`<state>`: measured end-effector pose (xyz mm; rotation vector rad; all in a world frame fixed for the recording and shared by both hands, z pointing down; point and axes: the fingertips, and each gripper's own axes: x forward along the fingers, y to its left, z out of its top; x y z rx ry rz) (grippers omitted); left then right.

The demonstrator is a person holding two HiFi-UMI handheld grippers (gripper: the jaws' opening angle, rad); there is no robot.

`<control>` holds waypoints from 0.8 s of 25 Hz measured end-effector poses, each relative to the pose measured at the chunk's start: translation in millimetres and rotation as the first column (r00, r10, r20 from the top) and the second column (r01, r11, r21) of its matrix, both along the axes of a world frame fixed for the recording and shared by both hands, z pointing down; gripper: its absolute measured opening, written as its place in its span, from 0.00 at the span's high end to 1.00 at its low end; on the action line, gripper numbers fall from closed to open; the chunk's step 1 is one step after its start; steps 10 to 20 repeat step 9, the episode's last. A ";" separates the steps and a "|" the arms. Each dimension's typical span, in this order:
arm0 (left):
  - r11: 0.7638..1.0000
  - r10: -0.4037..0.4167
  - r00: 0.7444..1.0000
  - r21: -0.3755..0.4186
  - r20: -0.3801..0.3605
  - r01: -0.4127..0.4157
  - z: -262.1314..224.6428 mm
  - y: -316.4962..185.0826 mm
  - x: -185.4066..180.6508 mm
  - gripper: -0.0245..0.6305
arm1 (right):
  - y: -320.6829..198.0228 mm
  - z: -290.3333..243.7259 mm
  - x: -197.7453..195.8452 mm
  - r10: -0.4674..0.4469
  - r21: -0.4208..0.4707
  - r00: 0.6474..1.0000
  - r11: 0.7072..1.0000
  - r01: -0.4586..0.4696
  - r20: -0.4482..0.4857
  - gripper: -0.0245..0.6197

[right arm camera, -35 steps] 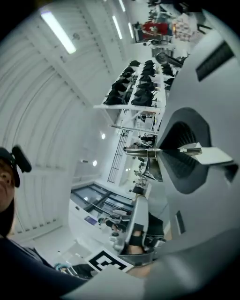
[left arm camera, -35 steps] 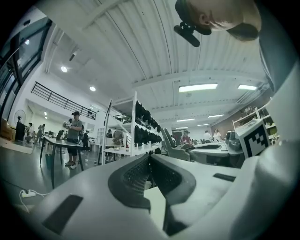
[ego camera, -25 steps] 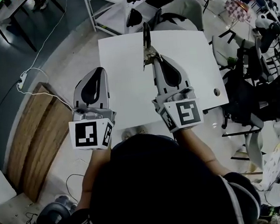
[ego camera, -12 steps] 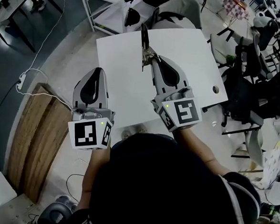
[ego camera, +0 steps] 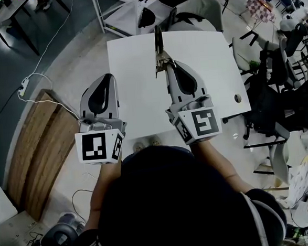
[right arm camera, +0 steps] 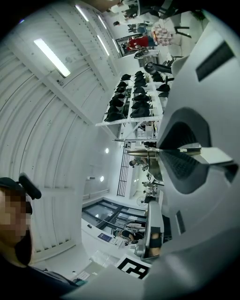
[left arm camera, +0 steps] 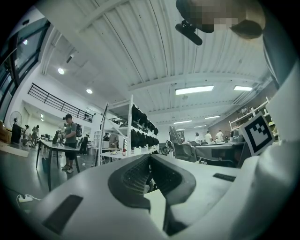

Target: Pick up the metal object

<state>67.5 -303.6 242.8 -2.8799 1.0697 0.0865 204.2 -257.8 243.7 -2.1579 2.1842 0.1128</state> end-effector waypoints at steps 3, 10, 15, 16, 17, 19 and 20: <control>1.000 -0.001 1.000 0.000 0.002 0.001 -0.8 -2.7 0.6 0.92 | -3.2 -0.7 0.2 -0.004 0.001 1.000 1.000 0.004 0.001 0.92; 1.000 0.001 1.000 0.000 0.000 -0.001 6.5 -5.0 -7.7 0.92 | -6.1 7.3 -9.3 -0.011 -0.005 1.000 1.000 0.011 0.009 0.92; 1.000 0.001 1.000 0.000 0.000 -0.001 6.5 -5.0 -7.7 0.92 | -6.1 7.3 -9.3 -0.011 -0.005 1.000 1.000 0.011 0.009 0.92; 1.000 0.001 1.000 0.000 0.000 -0.001 6.5 -5.0 -7.7 0.92 | -6.1 7.3 -9.3 -0.011 -0.005 1.000 1.000 0.011 0.009 0.92; 1.000 0.001 1.000 0.000 0.000 -0.001 6.5 -5.0 -7.7 0.92 | -6.1 7.3 -9.3 -0.011 -0.005 1.000 1.000 0.011 0.009 0.92; 1.000 0.001 1.000 0.000 0.000 -0.001 6.5 -5.0 -7.7 0.92 | -6.1 7.3 -9.3 -0.011 -0.005 1.000 1.000 0.011 0.009 0.92; 1.000 0.001 1.000 0.000 0.000 -0.001 6.5 -5.0 -7.7 0.92 | -6.1 7.3 -9.3 -0.011 -0.005 1.000 1.000 0.011 0.009 0.92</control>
